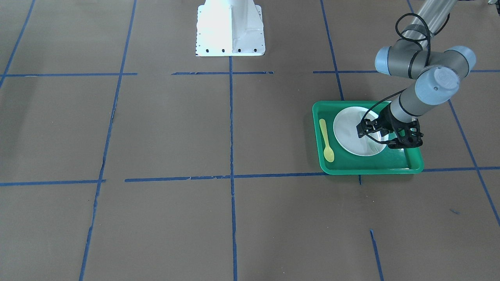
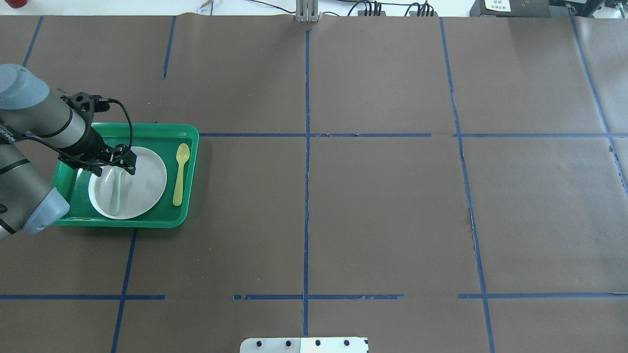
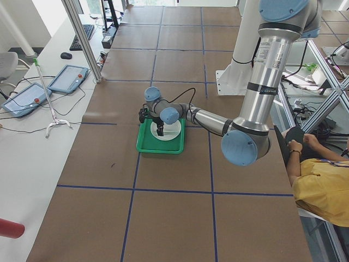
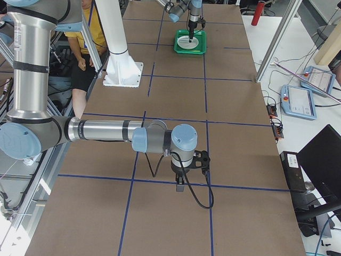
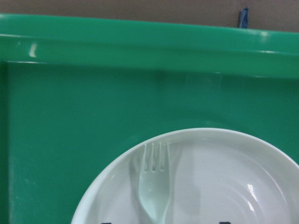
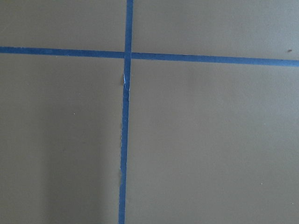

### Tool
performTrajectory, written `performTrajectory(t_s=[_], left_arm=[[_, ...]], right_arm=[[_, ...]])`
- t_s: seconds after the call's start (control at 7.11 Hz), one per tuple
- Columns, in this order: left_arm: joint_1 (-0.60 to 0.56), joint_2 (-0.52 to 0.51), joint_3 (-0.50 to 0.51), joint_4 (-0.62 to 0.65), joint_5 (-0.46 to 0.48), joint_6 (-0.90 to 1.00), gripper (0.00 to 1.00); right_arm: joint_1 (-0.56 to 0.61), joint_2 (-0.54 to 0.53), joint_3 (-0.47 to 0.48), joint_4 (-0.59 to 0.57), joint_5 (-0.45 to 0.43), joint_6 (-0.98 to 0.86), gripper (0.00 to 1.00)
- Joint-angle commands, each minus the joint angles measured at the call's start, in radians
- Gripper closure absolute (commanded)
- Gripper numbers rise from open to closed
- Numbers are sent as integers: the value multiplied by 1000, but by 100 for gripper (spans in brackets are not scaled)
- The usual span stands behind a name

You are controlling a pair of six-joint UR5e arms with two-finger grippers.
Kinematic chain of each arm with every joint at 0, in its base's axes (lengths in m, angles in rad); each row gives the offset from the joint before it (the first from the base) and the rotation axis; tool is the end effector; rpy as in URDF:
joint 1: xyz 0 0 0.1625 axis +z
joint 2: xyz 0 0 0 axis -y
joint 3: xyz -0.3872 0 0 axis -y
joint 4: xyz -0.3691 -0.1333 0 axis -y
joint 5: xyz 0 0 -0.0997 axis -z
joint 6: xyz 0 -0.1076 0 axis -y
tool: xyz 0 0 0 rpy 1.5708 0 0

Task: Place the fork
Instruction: 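Lower the left gripper onto the white fork on the plate and grasp it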

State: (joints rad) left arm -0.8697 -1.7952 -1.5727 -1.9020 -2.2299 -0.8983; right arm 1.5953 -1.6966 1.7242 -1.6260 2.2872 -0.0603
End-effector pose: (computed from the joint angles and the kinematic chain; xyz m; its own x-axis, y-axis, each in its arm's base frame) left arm 0.3197 -0.4832 0.4766 0.6743 -0.0353 -0.7376 -0.0319 0.9965 -0.0769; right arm 0.0729 -0.4161 0.6203 0.7536 -0.0237 0.6569 0.0210 0.9997 0.0120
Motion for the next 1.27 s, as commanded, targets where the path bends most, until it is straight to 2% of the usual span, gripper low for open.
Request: performTrajectory(t_s=[0.0,0.14,0.28,0.42,0.56,0.84,0.98,1.12], left_arm=[[3,2,10,0,0,4,33],[3,5,13,0,0,4,40],[3,7,13,0,0,7,54],[3,8,10,0,0,6,94],[3,8,7,0,1,-4,100],[0,11,-24,4,1,-2,100],[-26,16,-92,12,-2,10,100],[-81,37,-105,8,-4,18,100]], right_arm=[[0,0,0,0,0,1,0],[0,0,0,0,0,-1,0],[0,0,0,0,0,-1,0],[0,0,0,0,0,0,0],[0,0,0,0,0,-1,0],[0,0,0,0,0,-1,0],[0,0,0,0,0,0,0],[0,0,0,0,0,-1,0]])
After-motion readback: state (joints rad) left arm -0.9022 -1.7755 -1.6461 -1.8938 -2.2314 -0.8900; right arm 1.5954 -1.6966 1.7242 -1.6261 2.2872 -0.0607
